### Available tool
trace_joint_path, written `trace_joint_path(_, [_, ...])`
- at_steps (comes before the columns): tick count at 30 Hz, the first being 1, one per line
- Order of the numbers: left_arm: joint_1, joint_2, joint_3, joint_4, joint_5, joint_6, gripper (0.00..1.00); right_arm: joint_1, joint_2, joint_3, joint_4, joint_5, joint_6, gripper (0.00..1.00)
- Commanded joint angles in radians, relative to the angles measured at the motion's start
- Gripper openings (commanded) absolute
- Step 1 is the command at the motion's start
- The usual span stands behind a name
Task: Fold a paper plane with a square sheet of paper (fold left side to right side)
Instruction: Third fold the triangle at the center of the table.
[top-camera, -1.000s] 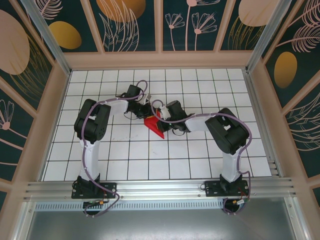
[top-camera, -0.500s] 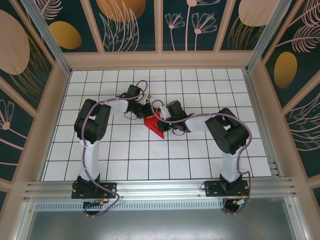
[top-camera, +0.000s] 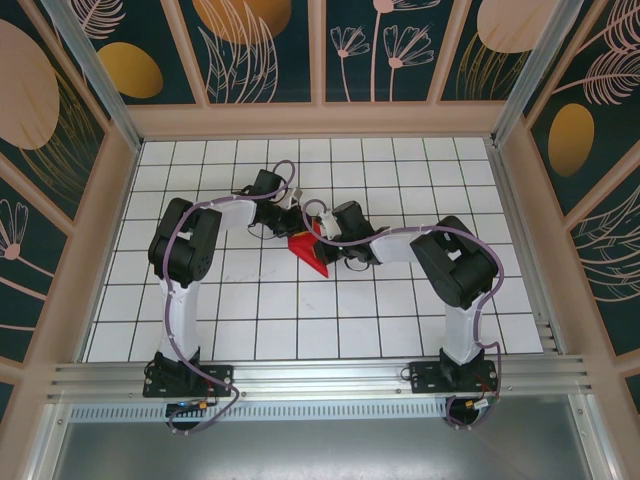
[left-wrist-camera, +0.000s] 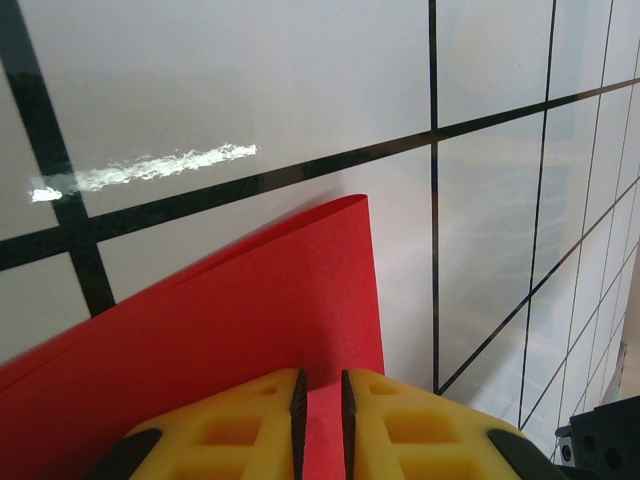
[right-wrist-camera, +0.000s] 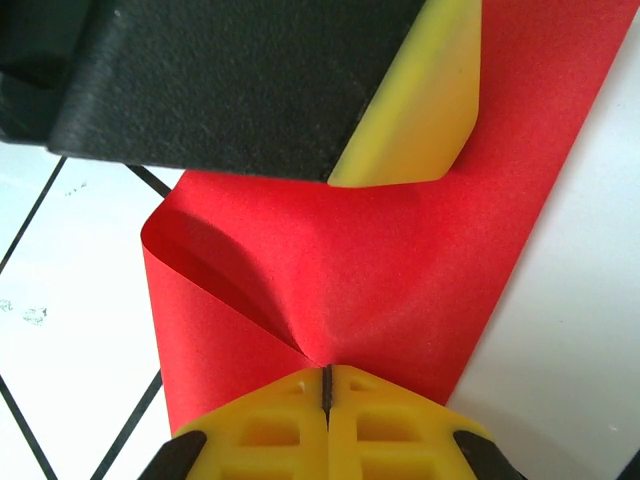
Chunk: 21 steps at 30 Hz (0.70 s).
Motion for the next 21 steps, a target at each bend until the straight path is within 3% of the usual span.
trace_joint_path(1, [-0.019, 0.057, -0.011, -0.029, -0.023, 0.023, 0.21, -0.009, -0.010, 0.009, -0.034, 0.013, 0.021, 0.00])
trace_joint_path(21, [-0.019, 0.052, -0.013, -0.028, -0.021, 0.021, 0.21, -0.009, 0.008, 0.023, -0.077, 0.038, 0.010, 0.00])
